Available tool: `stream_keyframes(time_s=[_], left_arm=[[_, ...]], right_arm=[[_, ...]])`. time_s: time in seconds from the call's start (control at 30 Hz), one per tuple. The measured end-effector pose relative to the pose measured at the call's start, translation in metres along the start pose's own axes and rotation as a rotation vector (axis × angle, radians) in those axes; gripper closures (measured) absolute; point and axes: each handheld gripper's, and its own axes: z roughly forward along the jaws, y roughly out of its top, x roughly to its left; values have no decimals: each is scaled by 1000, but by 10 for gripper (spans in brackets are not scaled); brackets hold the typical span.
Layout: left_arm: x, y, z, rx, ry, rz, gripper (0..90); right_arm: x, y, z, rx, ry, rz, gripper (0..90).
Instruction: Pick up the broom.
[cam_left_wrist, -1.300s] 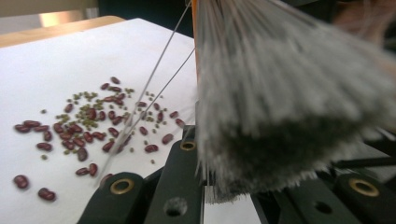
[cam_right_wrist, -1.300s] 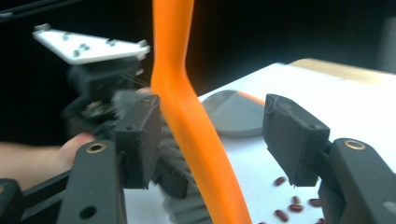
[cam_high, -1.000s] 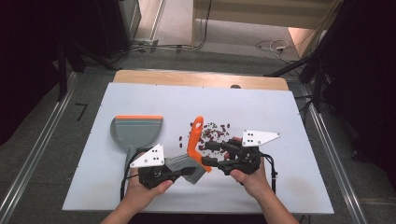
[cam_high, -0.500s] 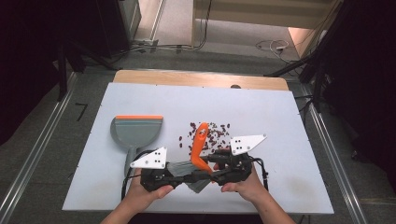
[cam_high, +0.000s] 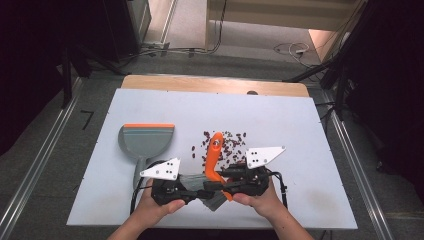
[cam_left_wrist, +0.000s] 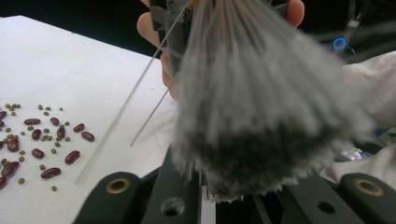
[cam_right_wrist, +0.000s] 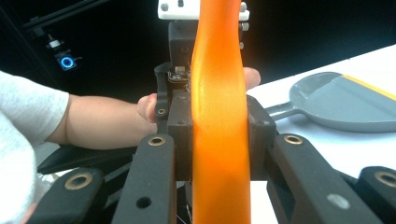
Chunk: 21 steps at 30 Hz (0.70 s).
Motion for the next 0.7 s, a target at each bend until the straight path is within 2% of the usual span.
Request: stream_keyframes(time_s=[0.03, 0.07, 0.13, 0.2, 0.23, 0.3, 0.33, 0.37, 0.4, 0.5, 0.57, 0.6, 0.7], left_arm=[[0, 0, 0, 0, 0, 0, 788], [-1, 0, 0, 2, 24, 3, 743], [-2, 0, 0, 16, 65, 3, 569], [-2, -2, -2, 11, 108, -2, 444], [-2, -2, -2, 11, 108, -2, 379], [-2, -3, -8, -3, 165, -13, 281], [-2, -3, -8, -3, 165, -13, 221], [-1, -3, -13, -2, 214, -14, 163], [0, -4, -16, -2, 231, -17, 122], [1, -6, -25, -4, 276, -14, 47], [1, -7, -28, -5, 291, -13, 26], [2, -8, -35, -13, 314, -17, 18], [4, -9, -41, -28, 331, -21, 1]], right_arm=[[0, 0, 0, -2, -4, -1, 688], [0, 1, -1, -3, -9, -1, 688], [0, 1, -1, -6, -19, 4, 688], [0, 3, -3, -11, -40, 8, 688], [-1, 3, -5, -12, -48, 12, 688], [-3, 4, -9, -18, -73, 23, 688], [-4, 5, -10, -22, -81, 31, 689], [-5, 5, -12, -26, -93, 39, 689], [-6, 5, -14, -28, -107, 40, 689], [-8, 6, -21, -28, -158, 50, 688], [-9, 7, -24, -25, -204, 53, 688], [-9, 7, -26, -27, -219, 57, 688], [-12, 8, -31, -27, -267, 66, 688]])
